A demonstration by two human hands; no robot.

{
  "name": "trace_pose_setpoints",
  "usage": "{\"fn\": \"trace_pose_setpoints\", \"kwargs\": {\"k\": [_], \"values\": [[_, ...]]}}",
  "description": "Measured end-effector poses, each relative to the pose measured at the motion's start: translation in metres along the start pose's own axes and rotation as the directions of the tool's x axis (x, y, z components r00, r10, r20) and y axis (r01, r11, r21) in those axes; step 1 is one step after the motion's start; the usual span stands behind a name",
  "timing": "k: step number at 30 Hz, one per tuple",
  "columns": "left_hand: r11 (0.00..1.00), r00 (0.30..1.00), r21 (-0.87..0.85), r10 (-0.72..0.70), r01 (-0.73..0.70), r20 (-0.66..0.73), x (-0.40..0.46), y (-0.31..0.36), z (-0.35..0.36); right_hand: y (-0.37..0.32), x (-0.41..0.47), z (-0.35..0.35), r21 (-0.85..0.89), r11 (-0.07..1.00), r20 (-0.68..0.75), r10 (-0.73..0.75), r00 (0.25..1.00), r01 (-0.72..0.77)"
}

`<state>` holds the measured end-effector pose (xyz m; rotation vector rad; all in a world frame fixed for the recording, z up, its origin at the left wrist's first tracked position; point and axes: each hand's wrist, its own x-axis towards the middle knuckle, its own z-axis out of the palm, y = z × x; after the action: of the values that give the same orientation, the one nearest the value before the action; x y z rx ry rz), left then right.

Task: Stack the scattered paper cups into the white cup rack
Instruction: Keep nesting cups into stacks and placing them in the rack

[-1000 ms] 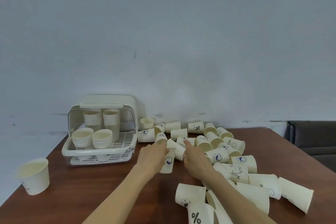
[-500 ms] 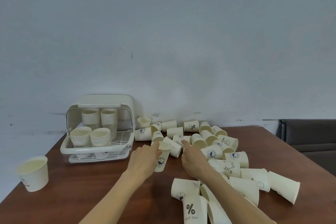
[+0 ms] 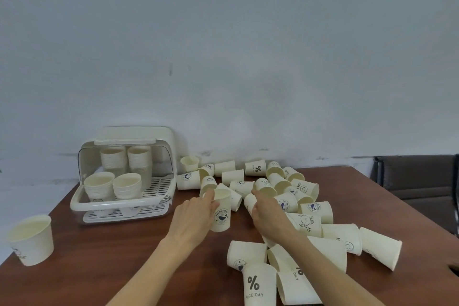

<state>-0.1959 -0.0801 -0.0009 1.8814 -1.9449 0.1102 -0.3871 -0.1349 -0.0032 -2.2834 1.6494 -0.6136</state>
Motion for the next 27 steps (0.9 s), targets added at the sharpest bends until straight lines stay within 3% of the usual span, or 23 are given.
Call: {"fn": "trace_pose_setpoints", "kwargs": {"k": [11, 19, 27], "values": [[0.990, 0.994, -0.114, 0.074, -0.083, -0.081, 0.017, 0.041, -0.001, 0.044, 0.017, -0.024, 0.042, 0.989, -0.146, 0.148, 0.978, -0.143], [0.969, 0.976, -0.186, 0.126, -0.160, -0.180, 0.050, 0.063, 0.016, 0.099, 0.056, -0.047, 0.145, 0.915, -0.196, 0.399, 0.896, -0.376], [0.937, 0.967, -0.297, 0.119, -0.184, -0.224, 0.089, 0.080, 0.036, 0.139, 0.127, -0.058, 0.585, 0.605, -0.038, 0.686, 0.727, -0.540]]}}
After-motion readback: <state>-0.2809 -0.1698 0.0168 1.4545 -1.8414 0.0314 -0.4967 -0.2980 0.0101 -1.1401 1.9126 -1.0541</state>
